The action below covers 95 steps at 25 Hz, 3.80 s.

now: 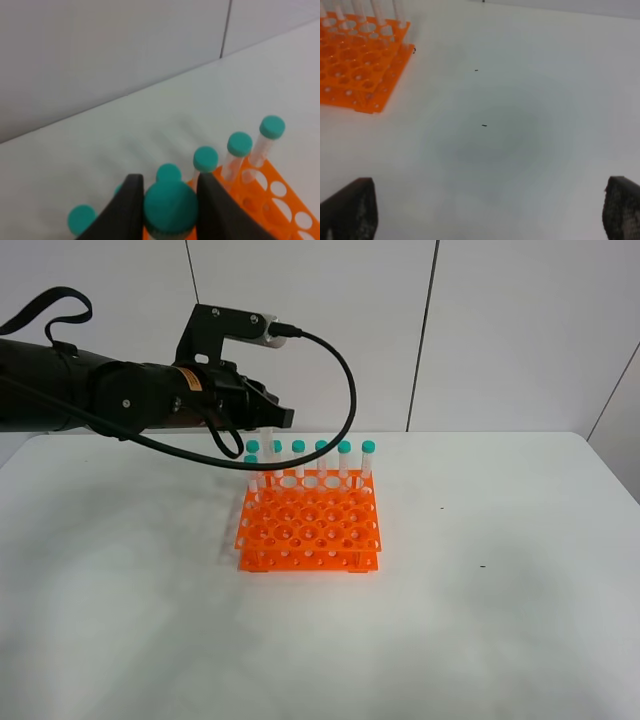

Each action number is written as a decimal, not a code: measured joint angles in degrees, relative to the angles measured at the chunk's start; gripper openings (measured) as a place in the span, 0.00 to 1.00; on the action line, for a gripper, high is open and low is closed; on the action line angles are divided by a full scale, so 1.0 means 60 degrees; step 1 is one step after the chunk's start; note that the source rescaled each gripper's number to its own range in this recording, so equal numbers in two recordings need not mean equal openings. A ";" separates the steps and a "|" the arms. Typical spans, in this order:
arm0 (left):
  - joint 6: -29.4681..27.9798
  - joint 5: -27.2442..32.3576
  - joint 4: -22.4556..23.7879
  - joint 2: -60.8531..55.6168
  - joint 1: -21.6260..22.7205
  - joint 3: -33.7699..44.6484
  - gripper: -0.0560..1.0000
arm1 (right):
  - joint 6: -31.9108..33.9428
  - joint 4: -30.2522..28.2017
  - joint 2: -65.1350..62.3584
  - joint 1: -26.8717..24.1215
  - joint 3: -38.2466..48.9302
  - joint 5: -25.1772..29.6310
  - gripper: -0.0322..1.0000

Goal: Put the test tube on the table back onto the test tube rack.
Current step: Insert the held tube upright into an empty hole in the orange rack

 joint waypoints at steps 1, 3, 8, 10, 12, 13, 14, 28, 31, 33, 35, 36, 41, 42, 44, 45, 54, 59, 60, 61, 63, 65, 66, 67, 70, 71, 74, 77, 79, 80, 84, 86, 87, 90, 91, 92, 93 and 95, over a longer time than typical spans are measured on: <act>-0.0057 -0.0009 -0.0036 0.0000 -0.0047 0.0000 0.05 | 0.0000 0.0000 0.0000 0.0000 0.0000 0.0000 1.00; -0.0057 0.0025 -0.0063 0.0000 -0.0180 -0.0042 0.05 | 0.0000 0.0000 0.0000 0.0000 0.0000 0.0000 1.00; -0.0057 0.0350 -0.0063 0.0141 -0.0342 -0.0596 0.05 | 0.0000 0.0001 0.0000 0.0000 0.0000 0.0000 1.00; -0.0057 0.0448 -0.0063 0.0453 -0.0342 -0.0887 0.05 | 0.0000 0.0001 0.0000 0.0000 0.0000 0.0000 1.00; -0.0057 0.0639 0.0021 0.0773 -0.0314 -0.1020 0.05 | 0.0000 0.0001 0.0000 0.0000 0.0000 0.0000 1.00; -0.0057 0.0860 0.0061 0.0996 -0.0311 -0.1031 0.05 | 0.0000 0.0001 0.0000 0.0000 0.0000 0.0000 1.00; -0.0057 0.0956 0.0072 0.1067 -0.0303 -0.1031 0.05 | 0.0000 0.0001 0.0000 0.0000 0.0000 0.0000 1.00; -0.0057 0.0336 0.0039 0.1571 -0.0047 -0.1031 0.05 | 0.0000 0.0010 0.0000 0.0000 0.0000 0.0000 1.00; -0.0057 0.0336 0.0082 0.1601 0.0042 -0.1031 0.05 | 0.0000 0.0010 0.0000 0.0000 0.0000 0.0000 1.00; -0.0057 0.0336 0.0090 0.1620 0.0051 -0.1031 0.05 | 0.0000 0.0010 0.0000 0.0000 0.0000 0.0000 1.00; -0.0057 0.0287 0.0107 0.1638 0.0051 -0.1014 0.05 | 0.0000 0.0010 0.0000 0.0000 0.0000 0.0000 1.00; -0.0057 0.0160 0.0107 0.1638 0.0051 -0.0968 0.05 | 0.0000 0.0010 0.0000 0.0000 0.0000 0.0000 1.00; -0.0057 -0.0301 0.0107 0.1673 0.0051 -0.0583 0.05 | 0.0000 0.0010 0.0000 0.0000 0.0000 0.0000 1.00; -0.0057 -0.0329 0.0107 0.1673 0.0051 -0.0555 0.05 | 0.0003 0.0010 0.0000 0.0000 0.0000 0.0000 1.00; -0.0057 -0.0378 0.0107 0.1673 0.0051 -0.0559 0.05 | 0.0003 0.0010 0.0000 0.0000 0.0000 0.0000 1.00; -0.0057 -0.0378 0.0107 0.1673 0.0051 -0.0559 0.05 | 0.0003 0.0010 0.0000 0.0000 0.0000 0.0000 1.00; -0.0057 -0.0474 0.0305 0.1673 0.0060 -0.0559 0.05 | 0.0003 0.0010 0.0000 0.0000 0.0000 0.0000 1.00; -0.0057 -0.0613 0.0335 0.1673 0.0137 -0.0512 0.05 | 0.0003 0.0010 0.0000 0.0000 0.0000 0.0000 1.00; -0.0057 -0.0651 0.0335 0.1673 0.0137 -0.0456 0.05 | 0.0003 0.0010 0.0000 0.0000 0.0000 0.0000 1.00; -0.0057 -0.0675 0.0335 0.1673 0.0149 -0.0405 0.05 | 0.0003 0.0010 0.0000 0.0000 0.0000 0.0000 1.00; -0.0057 -0.0779 0.0343 0.1673 0.0149 -0.0231 0.05 | 0.0003 0.0010 0.0000 0.0000 0.0000 0.0000 1.00; -0.0057 -0.0913 0.0343 0.1673 0.0149 -0.0132 0.05 | 0.0003 0.0010 0.0000 0.0000 0.0000 0.0000 1.00; -0.0057 -0.0954 0.0343 0.1673 0.0149 -0.0110 0.05 | 0.0003 0.0010 0.0000 0.0000 0.0000 0.0000 1.00; -0.0057 -0.1006 0.0343 0.1673 0.0149 -0.0099 0.05 | 0.0003 0.0010 0.0000 0.0000 0.0000 0.0000 1.00; -0.0057 -0.1199 0.0343 0.1673 0.0149 -0.0099 0.05 | 0.0003 0.0010 0.0000 0.0000 0.0000 0.0000 1.00; -0.0057 -0.1220 0.0343 0.1673 0.0149 -0.0099 0.05 | 0.0003 0.0010 0.0000 0.0000 0.0000 0.0000 1.00; -0.0057 -0.1229 0.0345 0.1685 0.0149 -0.0099 0.05 | 0.0003 0.0010 0.0000 0.0000 0.0000 0.0000 1.00; -0.0057 -0.1338 0.0354 0.1902 0.0149 -0.0099 0.05 | 0.0003 0.0010 0.0000 0.0000 0.0000 0.0000 1.00; -0.0057 -0.1320 0.0353 0.2055 0.0149 -0.0099 0.05 | 0.0003 0.0010 0.0000 0.0000 0.0000 0.0000 1.00; -0.0057 -0.1309 0.0353 0.2104 0.0149 -0.0099 0.05 | 0.0003 0.0010 0.0000 0.0000 0.0000 0.0000 1.00; -0.0057 -0.1410 0.0353 0.2115 0.0149 -0.0099 0.05 | 0.0003 0.0010 0.0000 0.0000 0.0000 0.0000 1.00; -0.0057 -0.1435 0.0353 0.2134 0.0149 -0.0099 0.05 | 0.0003 0.0010 0.0000 0.0000 0.0000 0.0000 1.00; -0.0057 -0.1445 0.0353 0.2157 0.0149 -0.0099 0.05 | 0.0003 0.0010 0.0000 0.0000 0.0000 0.0000 1.00; -0.0057 -0.1479 0.0353 0.2348 0.0149 -0.0099 0.05 | 0.0011 0.0010 0.0000 0.0000 0.0000 0.0000 1.00; -0.0057 -0.1479 0.0353 0.2419 0.0149 -0.0099 0.05 | 0.0011 0.0010 0.0000 0.0000 0.0000 0.0000 1.00; -0.0057 -0.1492 0.0344 0.2449 0.0149 -0.0099 0.05 | 0.0011 0.0010 0.0000 0.0000 0.0000 0.0000 1.00; -0.0057 -0.1497 0.0344 0.2461 0.0149 -0.0099 0.05 | 0.0011 0.0010 0.0000 0.0000 0.0000 0.0000 1.00; -0.0057 -0.1543 0.0338 0.2470 0.0149 -0.0099 0.05 | 0.0011 0.0010 0.0000 0.0000 0.0000 0.0000 1.00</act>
